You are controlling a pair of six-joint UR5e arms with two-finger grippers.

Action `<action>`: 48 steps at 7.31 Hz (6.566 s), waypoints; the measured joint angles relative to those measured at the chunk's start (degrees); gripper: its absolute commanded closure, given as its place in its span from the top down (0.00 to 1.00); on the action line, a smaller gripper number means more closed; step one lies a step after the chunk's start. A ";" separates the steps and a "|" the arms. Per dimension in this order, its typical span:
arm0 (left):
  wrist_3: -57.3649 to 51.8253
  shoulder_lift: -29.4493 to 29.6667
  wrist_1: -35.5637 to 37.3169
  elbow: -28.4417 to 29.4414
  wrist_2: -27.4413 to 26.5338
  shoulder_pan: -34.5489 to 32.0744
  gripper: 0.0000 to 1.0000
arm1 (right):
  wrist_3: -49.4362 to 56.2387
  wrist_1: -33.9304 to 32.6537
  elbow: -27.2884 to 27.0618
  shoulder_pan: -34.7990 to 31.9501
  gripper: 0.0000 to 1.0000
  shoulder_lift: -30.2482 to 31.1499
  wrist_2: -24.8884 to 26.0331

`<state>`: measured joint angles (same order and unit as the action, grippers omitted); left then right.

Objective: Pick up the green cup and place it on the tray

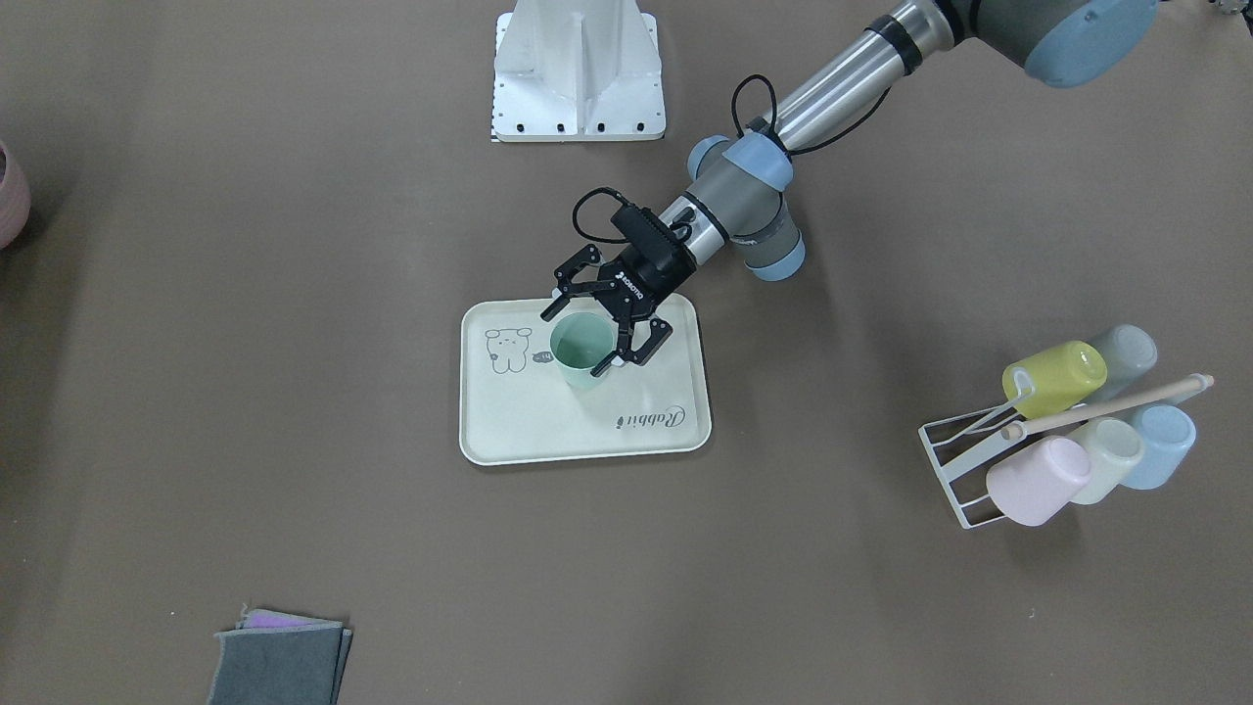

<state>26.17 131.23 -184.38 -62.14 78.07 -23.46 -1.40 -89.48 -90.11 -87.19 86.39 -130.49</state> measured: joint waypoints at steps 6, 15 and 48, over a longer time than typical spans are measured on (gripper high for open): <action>0.55 -1.93 32.32 -22.14 1.34 -9.50 0.99 | 0.18 0.71 0.13 0.31 1.00 -0.32 -0.20; 26.38 -19.83 79.98 -45.92 9.14 -24.46 0.99 | 0.64 13.09 7.58 0.71 1.00 0.30 0.32; -28.81 -42.67 99.10 -27.80 61.01 -70.23 0.99 | -1.19 3.36 0.63 -1.71 1.00 2.51 -1.33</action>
<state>-2.64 88.57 -85.28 -89.95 139.08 -93.69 -2.58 -86.11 -89.48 -88.90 88.90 -131.82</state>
